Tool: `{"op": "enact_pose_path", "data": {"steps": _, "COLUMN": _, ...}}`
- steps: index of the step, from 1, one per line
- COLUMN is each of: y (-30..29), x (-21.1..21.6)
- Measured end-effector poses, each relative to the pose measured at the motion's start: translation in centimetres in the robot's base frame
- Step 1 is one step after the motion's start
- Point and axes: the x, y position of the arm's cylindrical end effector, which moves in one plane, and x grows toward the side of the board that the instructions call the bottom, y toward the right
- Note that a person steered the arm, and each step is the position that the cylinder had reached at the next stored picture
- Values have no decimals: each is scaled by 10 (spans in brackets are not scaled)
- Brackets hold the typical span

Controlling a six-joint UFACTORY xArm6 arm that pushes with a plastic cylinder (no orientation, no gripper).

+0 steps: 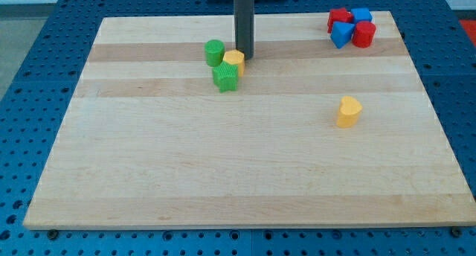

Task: Place the yellow hexagon and green blocks at the center of the board

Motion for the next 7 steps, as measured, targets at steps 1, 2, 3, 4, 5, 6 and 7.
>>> {"op": "enact_pose_path", "data": {"steps": 1, "y": -1, "x": 10}}
{"op": "enact_pose_path", "data": {"steps": 2, "y": -9, "x": -9}}
{"op": "enact_pose_path", "data": {"steps": 3, "y": -27, "x": -58}}
{"op": "enact_pose_path", "data": {"steps": 4, "y": -76, "x": -64}}
{"op": "enact_pose_path", "data": {"steps": 5, "y": -109, "x": -46}}
{"op": "enact_pose_path", "data": {"steps": 6, "y": -94, "x": -33}}
{"op": "enact_pose_path", "data": {"steps": 7, "y": -74, "x": -28}}
